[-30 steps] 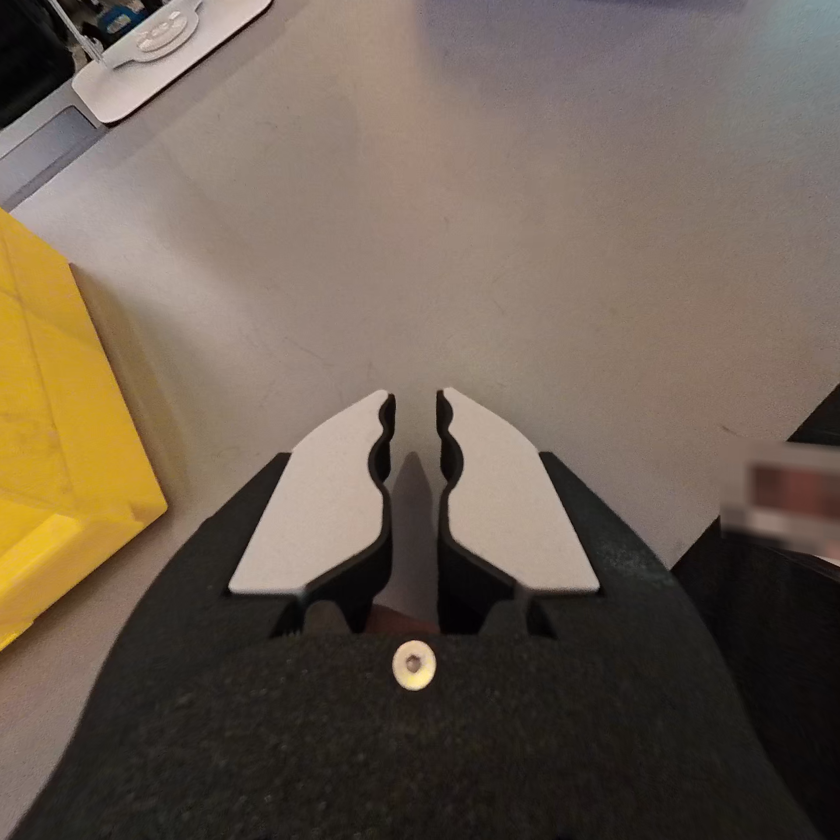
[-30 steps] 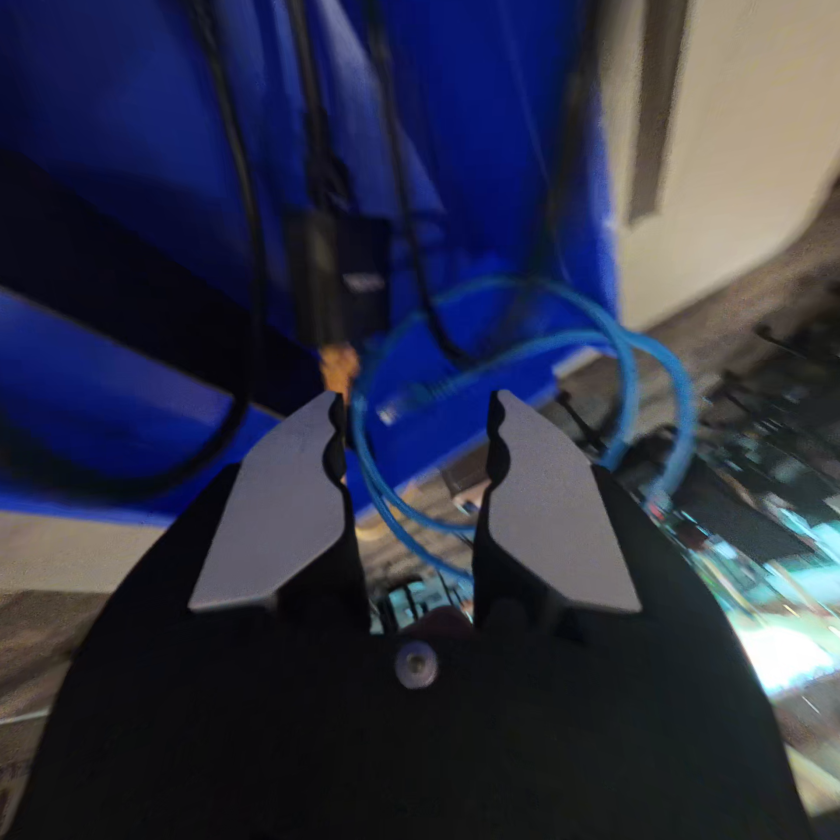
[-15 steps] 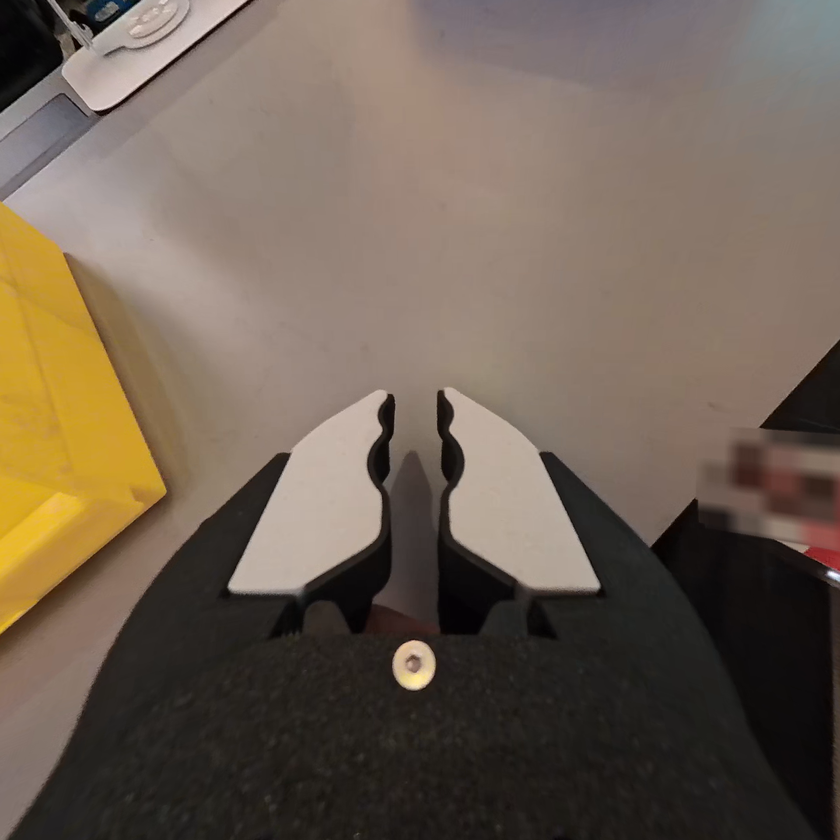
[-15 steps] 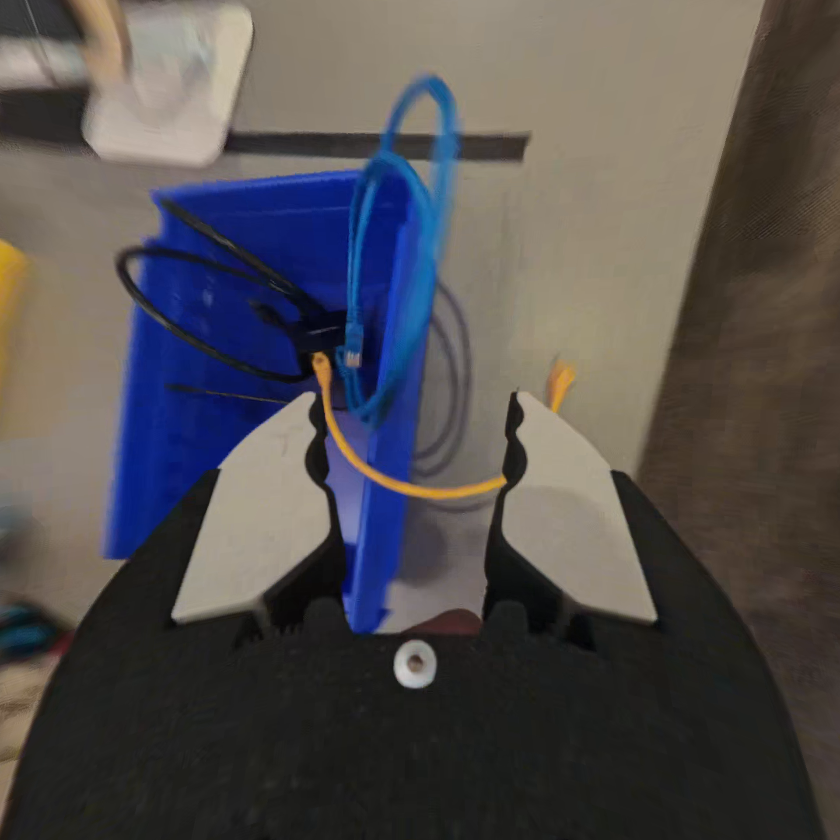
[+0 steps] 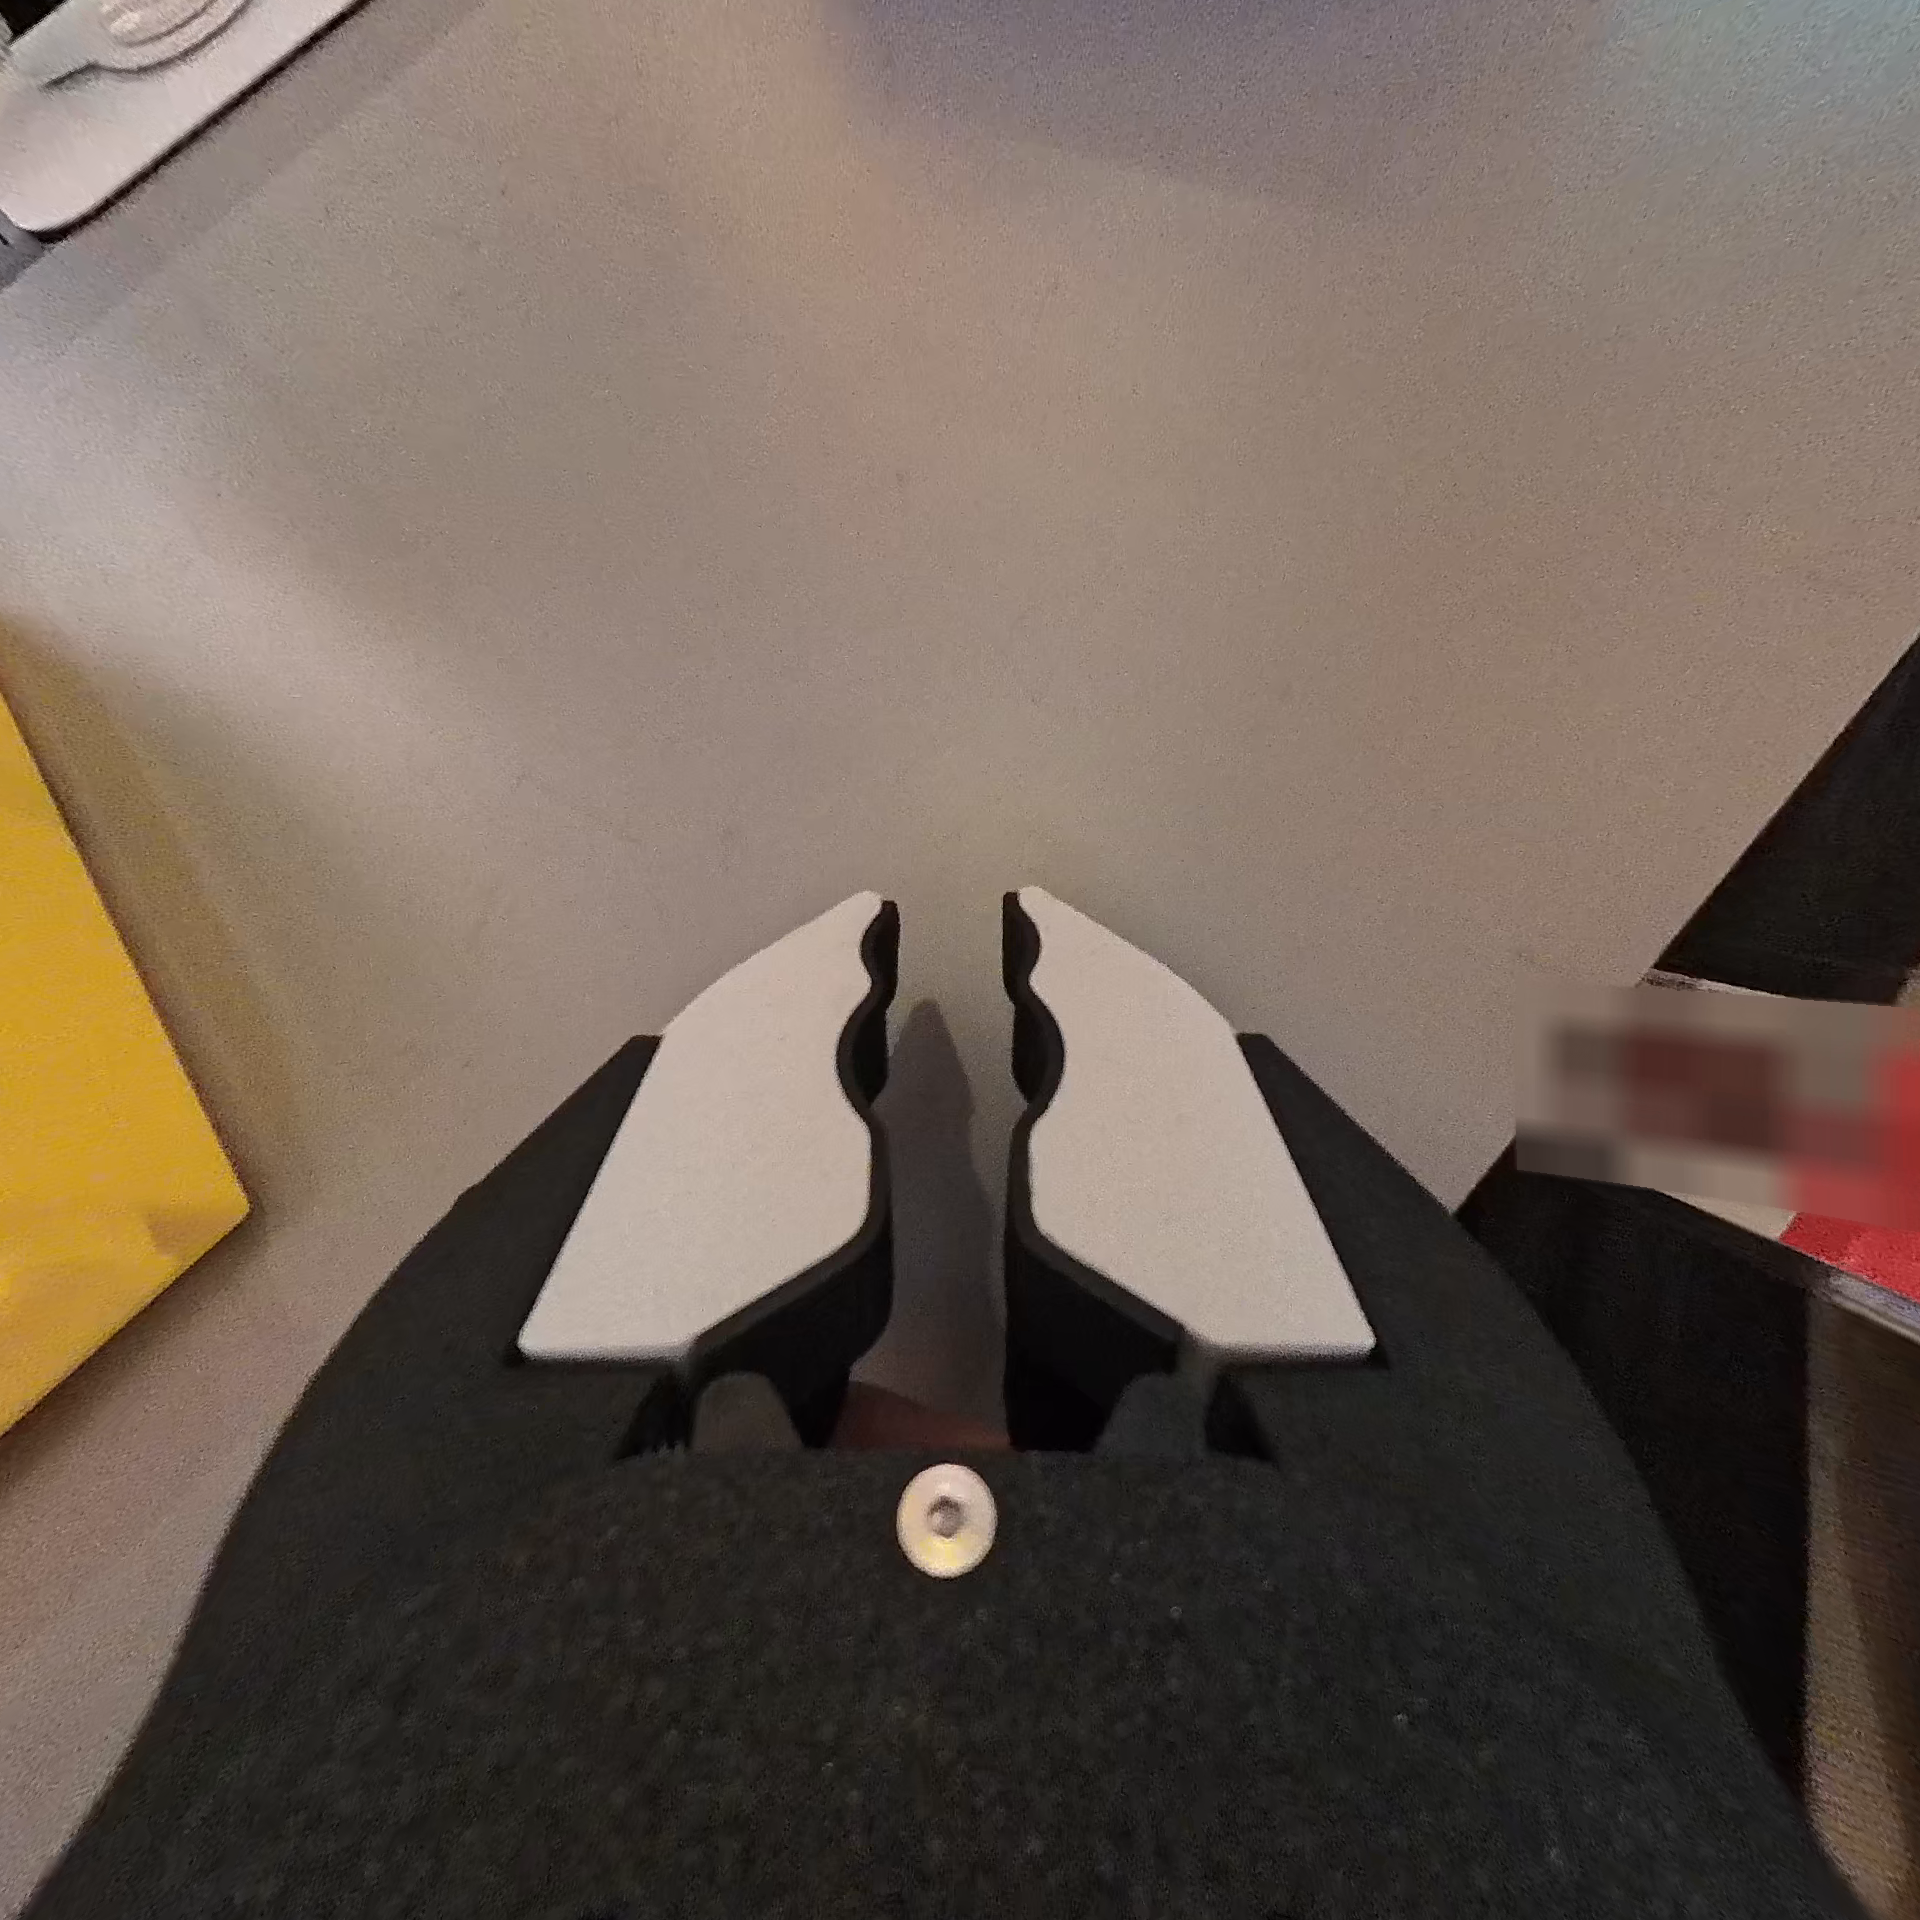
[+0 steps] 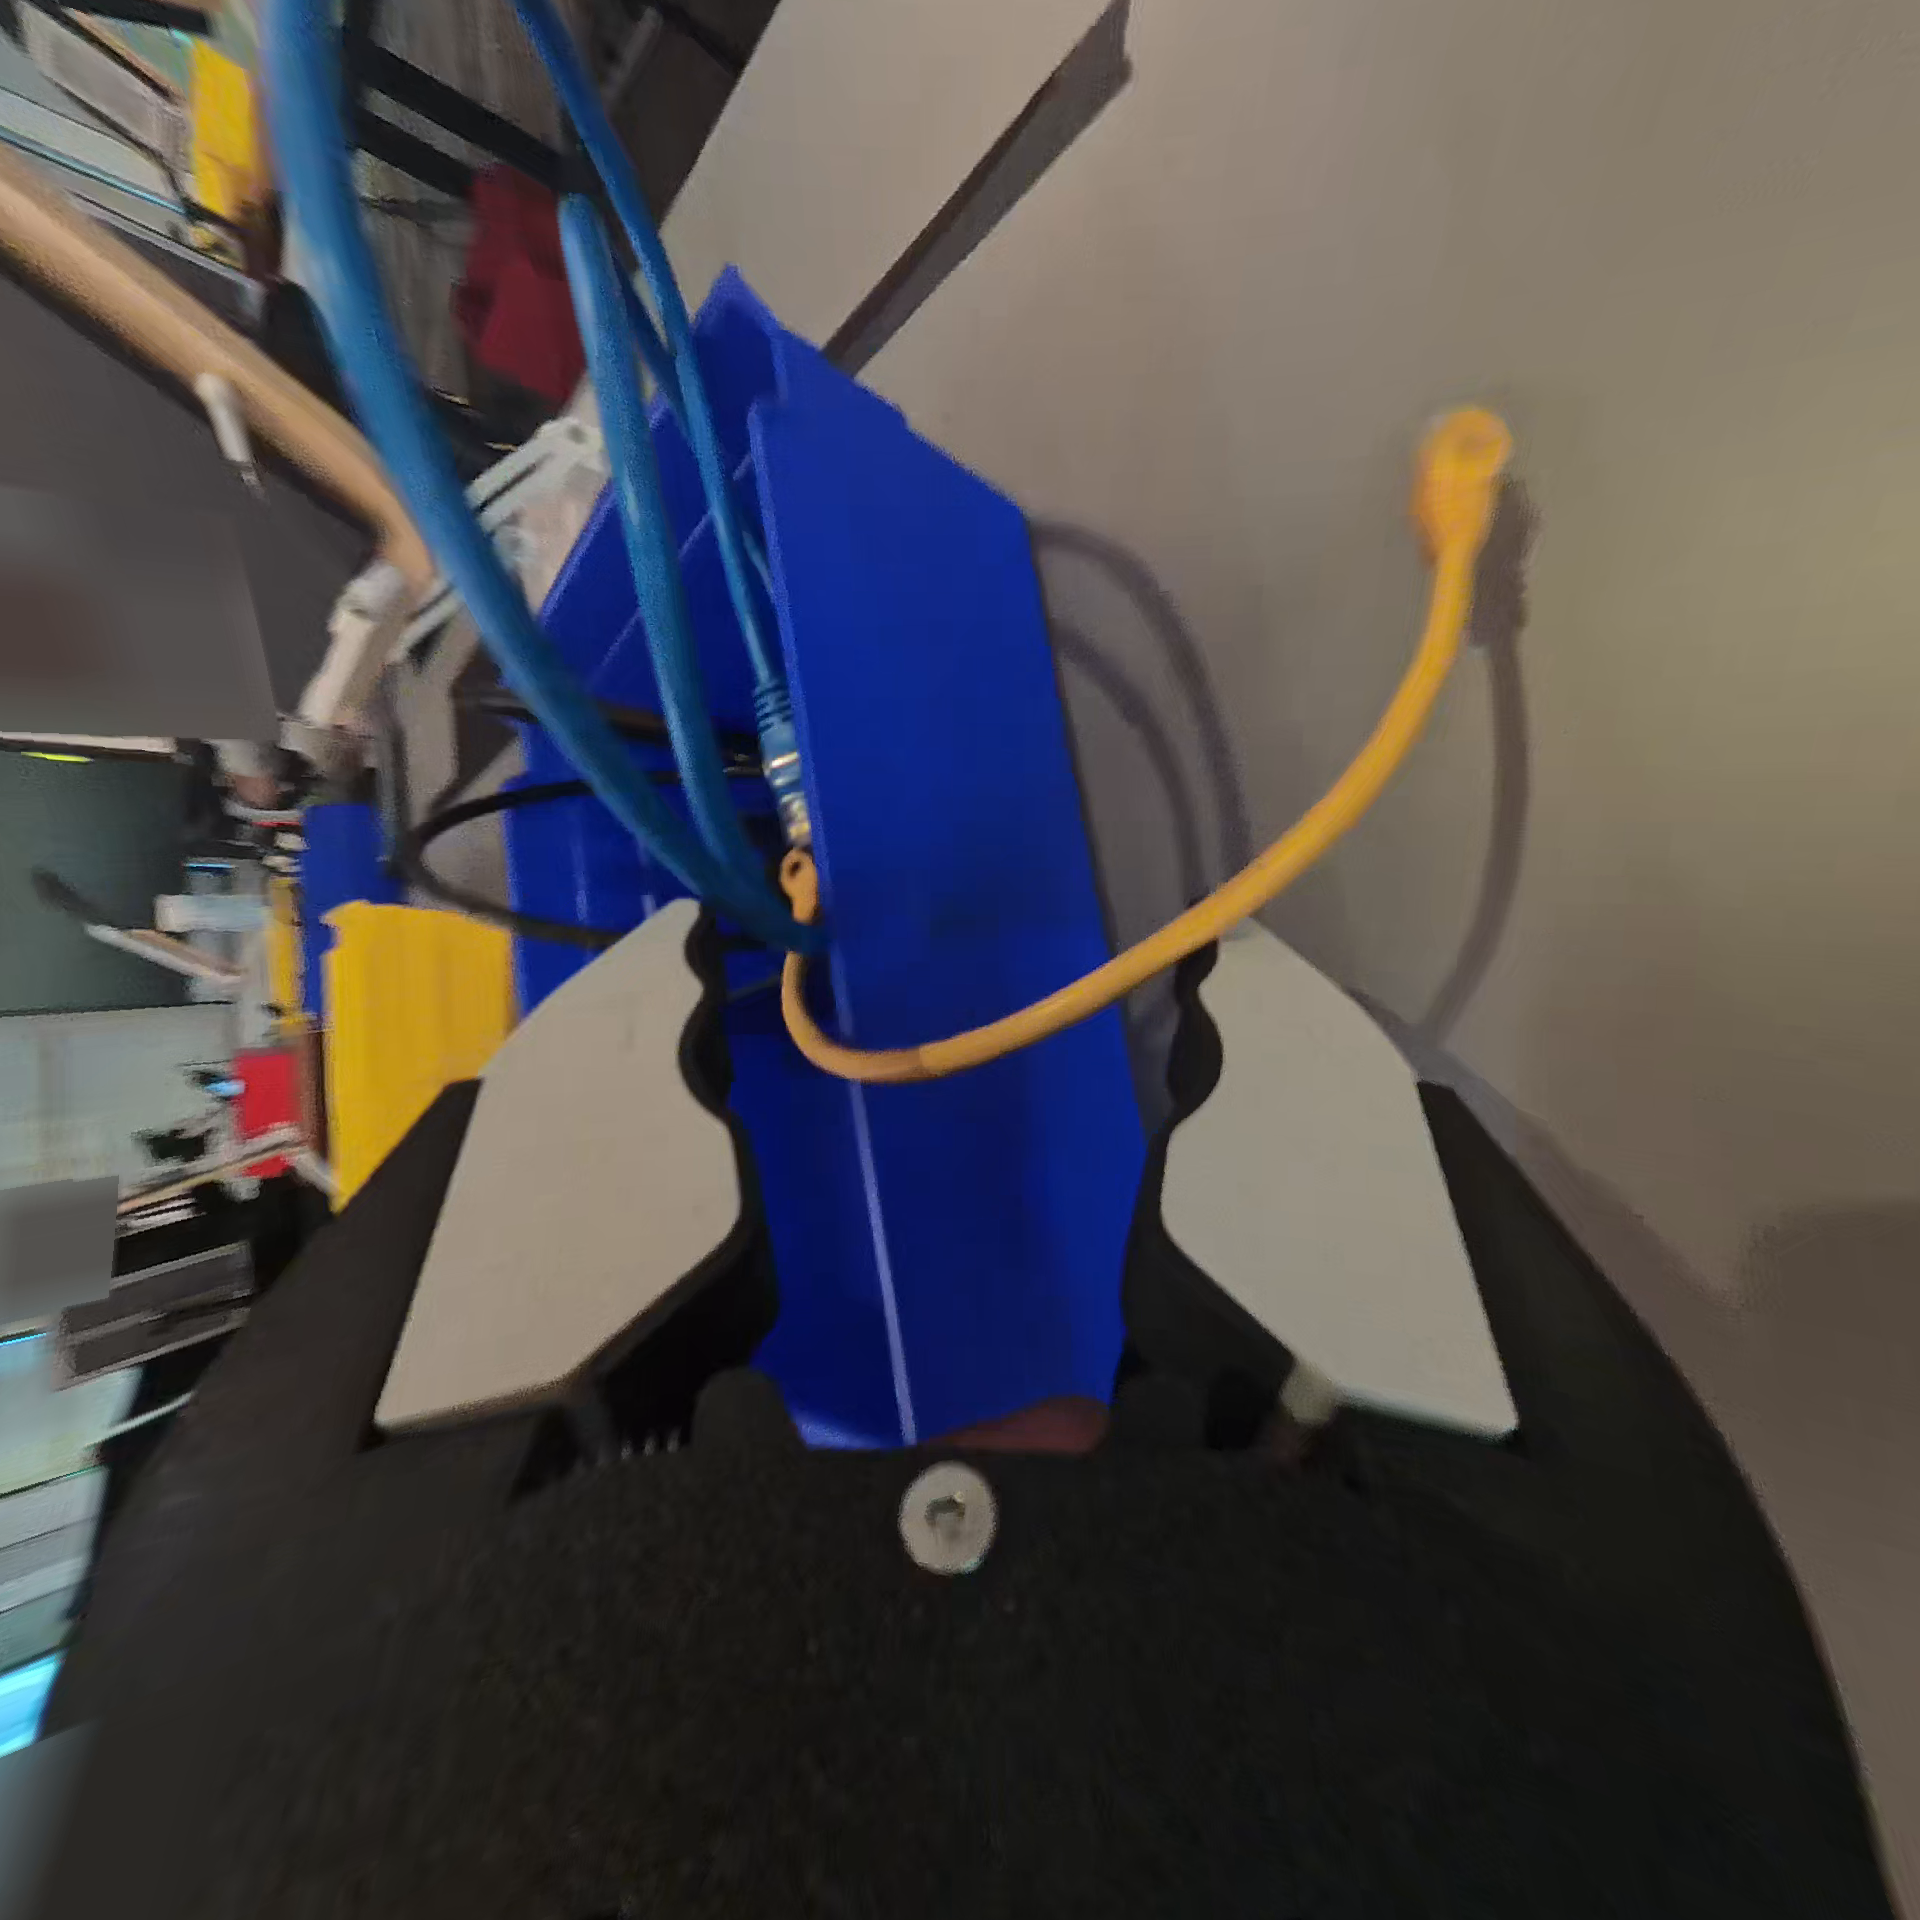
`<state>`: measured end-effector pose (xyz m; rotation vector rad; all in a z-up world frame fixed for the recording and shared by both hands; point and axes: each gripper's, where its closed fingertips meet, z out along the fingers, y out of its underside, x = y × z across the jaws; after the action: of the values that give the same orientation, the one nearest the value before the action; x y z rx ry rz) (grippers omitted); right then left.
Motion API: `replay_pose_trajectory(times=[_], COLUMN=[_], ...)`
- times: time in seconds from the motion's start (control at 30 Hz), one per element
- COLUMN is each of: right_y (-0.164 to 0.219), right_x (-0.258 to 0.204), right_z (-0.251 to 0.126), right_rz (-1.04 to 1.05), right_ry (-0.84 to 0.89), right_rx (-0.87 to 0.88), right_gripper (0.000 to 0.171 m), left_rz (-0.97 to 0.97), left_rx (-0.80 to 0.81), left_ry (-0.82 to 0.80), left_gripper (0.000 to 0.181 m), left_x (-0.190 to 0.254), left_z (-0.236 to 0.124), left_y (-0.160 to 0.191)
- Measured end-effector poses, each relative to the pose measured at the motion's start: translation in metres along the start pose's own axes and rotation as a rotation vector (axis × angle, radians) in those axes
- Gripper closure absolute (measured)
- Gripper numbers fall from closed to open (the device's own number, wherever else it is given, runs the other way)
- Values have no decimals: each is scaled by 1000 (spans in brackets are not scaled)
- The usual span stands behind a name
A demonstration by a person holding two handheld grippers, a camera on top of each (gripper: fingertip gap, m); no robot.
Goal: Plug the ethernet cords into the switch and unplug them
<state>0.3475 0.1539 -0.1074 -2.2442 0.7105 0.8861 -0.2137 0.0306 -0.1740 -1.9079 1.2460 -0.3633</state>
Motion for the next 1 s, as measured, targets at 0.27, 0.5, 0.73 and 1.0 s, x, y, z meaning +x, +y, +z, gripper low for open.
replay_pose_trajectory(times=[0.27, 0.5, 0.73, 1.0], right_y=[-45, -6, -48, -49], right_x=[-62, -102, -57, -37], right_z=[1, 32, 46, 37], right_rz=[-771, -1501, -1349, -1223], right_ry=[366, 629, 880, 858], right_rx=[94, -128, -253, -316], right_gripper=[163, 165, 164, 135], left_rz=[51, 72, 98, -21], left_rx=[-34, -47, -65, 46], left_ry=[-23, -32, -25, -36], left_gripper=[163, 163, 163, 160], left_x=[2, 1, 5, -8], left_z=[3, 3, 6, -8], left_y=[6, 10, 11, -6])
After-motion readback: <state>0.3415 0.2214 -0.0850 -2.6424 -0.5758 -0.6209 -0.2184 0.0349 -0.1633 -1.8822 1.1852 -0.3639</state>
